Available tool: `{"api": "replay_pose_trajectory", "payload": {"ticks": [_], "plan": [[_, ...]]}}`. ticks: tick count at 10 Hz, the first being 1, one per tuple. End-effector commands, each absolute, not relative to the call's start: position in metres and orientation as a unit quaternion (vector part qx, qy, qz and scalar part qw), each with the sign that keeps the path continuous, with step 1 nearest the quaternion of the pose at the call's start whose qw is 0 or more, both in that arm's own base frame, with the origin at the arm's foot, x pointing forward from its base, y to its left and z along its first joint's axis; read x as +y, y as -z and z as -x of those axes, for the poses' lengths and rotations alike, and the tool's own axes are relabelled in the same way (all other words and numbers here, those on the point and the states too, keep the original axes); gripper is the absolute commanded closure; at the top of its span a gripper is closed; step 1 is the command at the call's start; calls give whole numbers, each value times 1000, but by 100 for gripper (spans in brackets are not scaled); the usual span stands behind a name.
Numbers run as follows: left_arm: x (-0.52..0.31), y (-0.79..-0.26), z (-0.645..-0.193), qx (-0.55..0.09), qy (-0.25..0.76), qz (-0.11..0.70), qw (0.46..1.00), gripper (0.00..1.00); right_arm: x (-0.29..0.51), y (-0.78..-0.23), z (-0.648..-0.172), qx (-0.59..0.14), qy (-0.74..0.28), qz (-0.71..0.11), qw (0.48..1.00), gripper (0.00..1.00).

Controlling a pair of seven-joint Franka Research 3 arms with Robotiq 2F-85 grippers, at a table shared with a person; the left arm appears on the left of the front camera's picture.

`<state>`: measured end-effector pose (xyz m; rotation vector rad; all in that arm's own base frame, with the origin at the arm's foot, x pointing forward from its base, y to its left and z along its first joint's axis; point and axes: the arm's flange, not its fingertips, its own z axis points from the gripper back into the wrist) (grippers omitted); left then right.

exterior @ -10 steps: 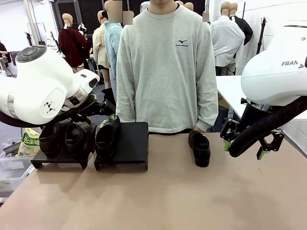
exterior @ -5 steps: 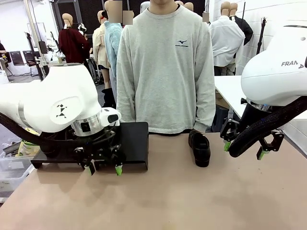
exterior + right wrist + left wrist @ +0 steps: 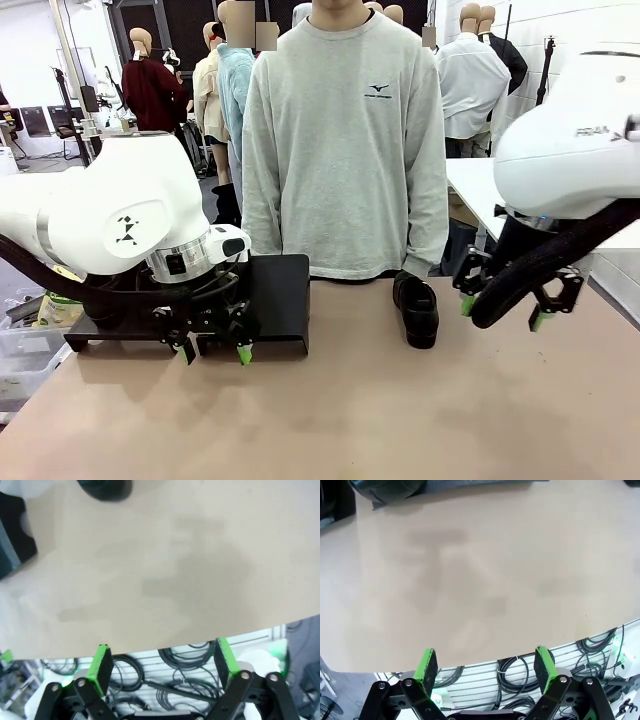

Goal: Organize the shoes by placing them on the stand.
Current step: Pick up one Shoe and place it in the middle of the table.

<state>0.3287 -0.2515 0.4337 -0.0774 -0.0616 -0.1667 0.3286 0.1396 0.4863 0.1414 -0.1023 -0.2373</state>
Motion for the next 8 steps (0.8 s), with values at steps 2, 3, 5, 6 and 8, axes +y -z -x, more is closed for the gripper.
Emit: {"api": "replay_pose_trajectory", "payload": {"ticks": [2,3,5,6,8], "plan": [[-254,-432,-324,-22,90,37,995,0,190,-489,-420,-28,64,-73,995,0],[-254,-432,-324,-22,90,37,995,0,199,-484,-451,-25,64,-68,995,0],[-254,-432,-324,-22,90,37,995,0,208,-469,-506,-25,58,-64,996,0],[-254,-432,-324,-22,90,37,995,0,214,-460,-528,-24,57,-61,996,0],[-254,-432,-324,-22,90,37,995,0,230,-436,-556,-24,53,-30,998,0]]}}
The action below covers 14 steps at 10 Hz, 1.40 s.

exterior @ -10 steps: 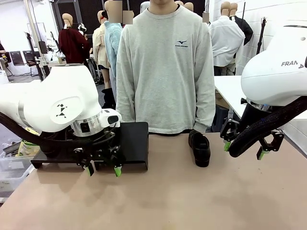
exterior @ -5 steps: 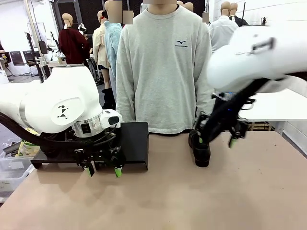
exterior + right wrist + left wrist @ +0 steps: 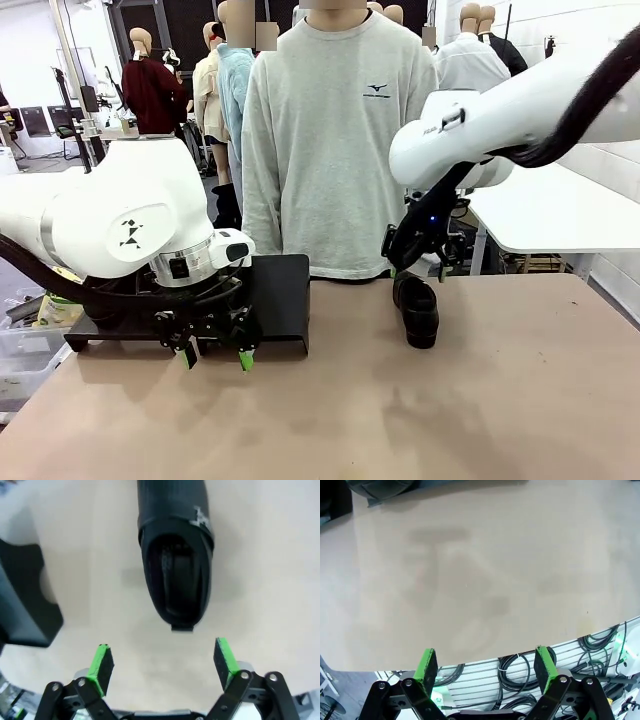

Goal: Organize the shoes by placing them on the stand.
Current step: Pick up one Shoe and place it in the middle of the table.

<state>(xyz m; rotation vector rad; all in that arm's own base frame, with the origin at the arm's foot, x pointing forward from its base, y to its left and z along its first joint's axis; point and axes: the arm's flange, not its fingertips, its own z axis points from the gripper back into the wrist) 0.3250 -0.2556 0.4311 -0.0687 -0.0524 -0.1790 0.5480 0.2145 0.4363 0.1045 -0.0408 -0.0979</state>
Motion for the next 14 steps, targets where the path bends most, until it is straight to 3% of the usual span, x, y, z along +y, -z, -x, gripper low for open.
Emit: {"api": "replay_pose_trajectory", "payload": {"ticks": [1,8,13,14], "plan": [[-254,-432,-324,-22,90,37,995,0,236,-425,-565,-30,48,-19,998,0],[-254,-432,-324,-22,90,37,995,0,252,-365,-599,-3,13,2,1000,0],[-254,-432,-324,-22,90,37,995,0,258,-354,-597,-1,0,2,1000,0],[-254,-432,-324,-22,90,37,995,0,261,-355,-596,-3,-7,6,1000,14]]}}
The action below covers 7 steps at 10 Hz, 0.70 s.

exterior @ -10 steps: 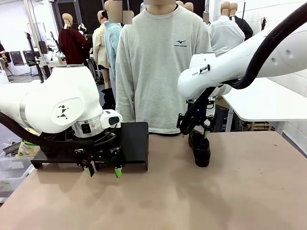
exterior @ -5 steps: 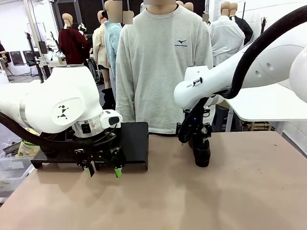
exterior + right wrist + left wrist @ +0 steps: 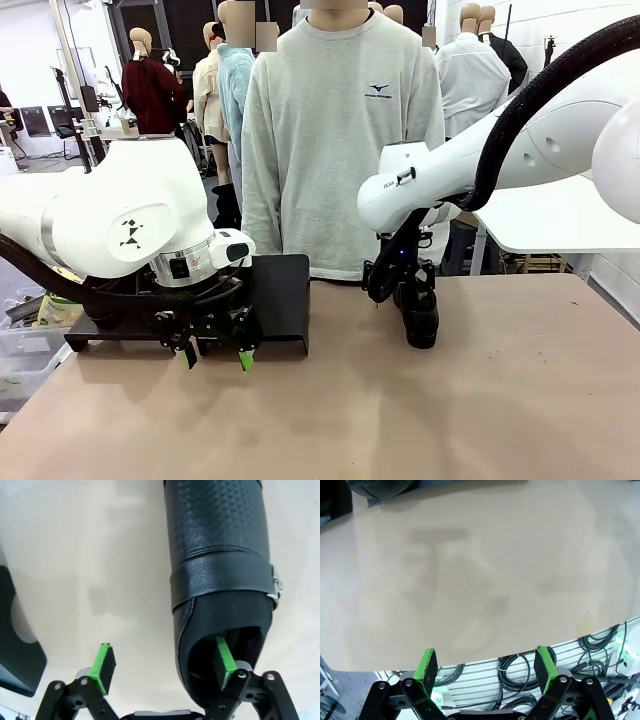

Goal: Organize the shoes by placing them on the stand.
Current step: Pick up one Shoe and place it in the middle of the table.

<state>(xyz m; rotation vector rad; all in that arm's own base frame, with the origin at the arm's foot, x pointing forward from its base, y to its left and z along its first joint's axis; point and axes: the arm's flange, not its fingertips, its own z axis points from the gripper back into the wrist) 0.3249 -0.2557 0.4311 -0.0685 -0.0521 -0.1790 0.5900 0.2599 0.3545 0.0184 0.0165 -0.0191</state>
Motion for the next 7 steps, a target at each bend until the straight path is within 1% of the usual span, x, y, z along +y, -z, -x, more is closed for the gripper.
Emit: {"api": "replay_pose_trajectory", "payload": {"ticks": [1,4,5,7], "plan": [[-254,-432,-324,-22,90,37,995,0,264,-356,-596,-2,-8,8,1000,32],[-254,-432,-324,-22,90,37,995,0,268,-357,-595,4,-7,9,1000,84],[-254,-432,-324,-22,90,37,995,0,267,-357,-596,4,-5,10,1000,100],[-254,-432,-324,-22,90,37,995,0,266,-358,-596,15,0,12,1000,100]]}}
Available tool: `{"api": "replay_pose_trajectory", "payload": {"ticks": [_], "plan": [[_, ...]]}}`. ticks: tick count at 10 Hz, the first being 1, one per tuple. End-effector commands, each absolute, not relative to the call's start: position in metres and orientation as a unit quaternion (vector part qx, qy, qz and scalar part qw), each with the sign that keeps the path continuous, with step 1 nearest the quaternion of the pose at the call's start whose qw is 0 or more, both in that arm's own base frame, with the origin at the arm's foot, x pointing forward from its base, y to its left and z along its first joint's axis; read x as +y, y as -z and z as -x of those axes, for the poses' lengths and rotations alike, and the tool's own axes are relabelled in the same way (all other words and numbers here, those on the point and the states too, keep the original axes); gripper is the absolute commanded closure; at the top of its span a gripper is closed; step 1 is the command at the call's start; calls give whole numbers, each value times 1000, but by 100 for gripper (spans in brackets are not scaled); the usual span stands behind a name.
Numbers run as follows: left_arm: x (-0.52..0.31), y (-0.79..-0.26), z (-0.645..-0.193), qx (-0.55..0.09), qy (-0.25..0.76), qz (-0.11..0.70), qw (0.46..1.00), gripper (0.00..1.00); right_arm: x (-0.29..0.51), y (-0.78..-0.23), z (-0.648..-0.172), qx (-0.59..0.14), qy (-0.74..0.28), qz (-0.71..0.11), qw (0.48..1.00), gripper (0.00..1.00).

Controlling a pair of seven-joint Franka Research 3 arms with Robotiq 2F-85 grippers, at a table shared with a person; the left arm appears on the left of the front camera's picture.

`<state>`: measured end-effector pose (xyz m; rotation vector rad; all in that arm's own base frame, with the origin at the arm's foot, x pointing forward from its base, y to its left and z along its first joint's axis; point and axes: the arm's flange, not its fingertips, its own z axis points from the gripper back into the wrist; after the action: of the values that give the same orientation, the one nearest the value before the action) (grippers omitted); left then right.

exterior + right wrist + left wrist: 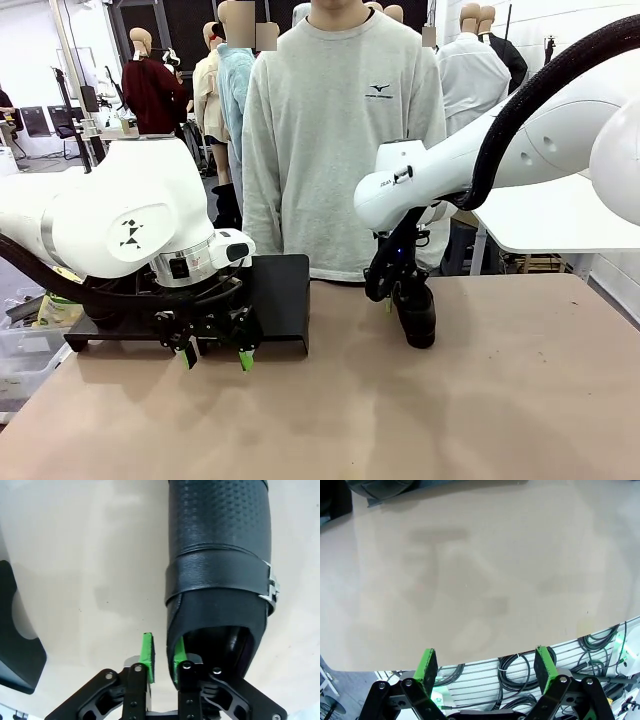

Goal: Organize the shoes by placing them on the stand.
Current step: Pick up one Shoe and place it in the middle of the table.

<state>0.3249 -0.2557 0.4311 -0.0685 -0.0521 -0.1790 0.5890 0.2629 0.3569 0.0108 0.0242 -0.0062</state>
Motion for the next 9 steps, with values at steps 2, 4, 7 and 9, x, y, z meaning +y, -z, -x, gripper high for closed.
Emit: {"api": "replay_pose_trajectory", "payload": {"ticks": [2,4,7,9], "plan": [[-254,-432,-324,-22,90,37,995,0,265,-358,-596,12,1,10,1000,100],[-254,-432,-324,-22,90,37,995,0,262,-359,-596,11,3,11,1000,100],[-254,-432,-324,-22,90,37,995,0,256,-412,-555,-17,39,6,999,100],[-254,-432,-324,-22,90,37,995,0,255,-460,-495,-56,49,0,997,100]]}}
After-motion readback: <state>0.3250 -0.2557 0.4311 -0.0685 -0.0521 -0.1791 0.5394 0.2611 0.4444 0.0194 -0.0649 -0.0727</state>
